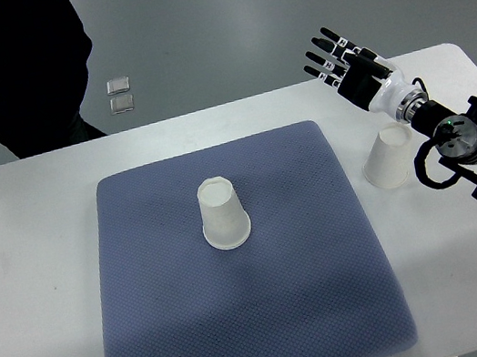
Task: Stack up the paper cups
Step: 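Raise the right hand and swing it above the loose white paper cup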
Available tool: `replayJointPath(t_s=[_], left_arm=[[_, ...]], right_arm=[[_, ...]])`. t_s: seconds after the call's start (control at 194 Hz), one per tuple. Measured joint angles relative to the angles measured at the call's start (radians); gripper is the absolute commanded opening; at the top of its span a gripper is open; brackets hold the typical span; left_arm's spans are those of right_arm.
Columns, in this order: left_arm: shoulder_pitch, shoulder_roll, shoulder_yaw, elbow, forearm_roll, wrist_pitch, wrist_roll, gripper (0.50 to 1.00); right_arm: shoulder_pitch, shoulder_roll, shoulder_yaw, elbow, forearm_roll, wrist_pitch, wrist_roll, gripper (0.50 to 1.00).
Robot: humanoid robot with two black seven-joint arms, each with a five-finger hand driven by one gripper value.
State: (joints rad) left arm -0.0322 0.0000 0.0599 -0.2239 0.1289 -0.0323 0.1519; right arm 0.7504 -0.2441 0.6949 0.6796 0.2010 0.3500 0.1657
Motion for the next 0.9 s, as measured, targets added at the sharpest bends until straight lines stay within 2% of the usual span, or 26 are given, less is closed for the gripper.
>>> replayJointPath(t_s=[0.577, 0.793, 0.901], left_arm=[[0.000, 0.000, 0.001, 0.000, -0.002, 0.000, 0.000, 1.000], [-0.001, 0.000, 0.001, -0.012, -0.005, 0.000, 0.000, 1.000], [-0.004, 0.000, 0.001, -0.025, -0.006, 0.000, 0.000, 1.000]], right_arm=[[0.014, -0.005, -0.013, 0.003, -0.016, 0.003, -0.007, 0.926], [0.123, -0.057, -0.063, 0.002, -0.234, 0.015, -0.015, 0.926], [0.237, -0.110, -0.196, 0.002, -0.317, 0.019, -0.017, 0.926]])
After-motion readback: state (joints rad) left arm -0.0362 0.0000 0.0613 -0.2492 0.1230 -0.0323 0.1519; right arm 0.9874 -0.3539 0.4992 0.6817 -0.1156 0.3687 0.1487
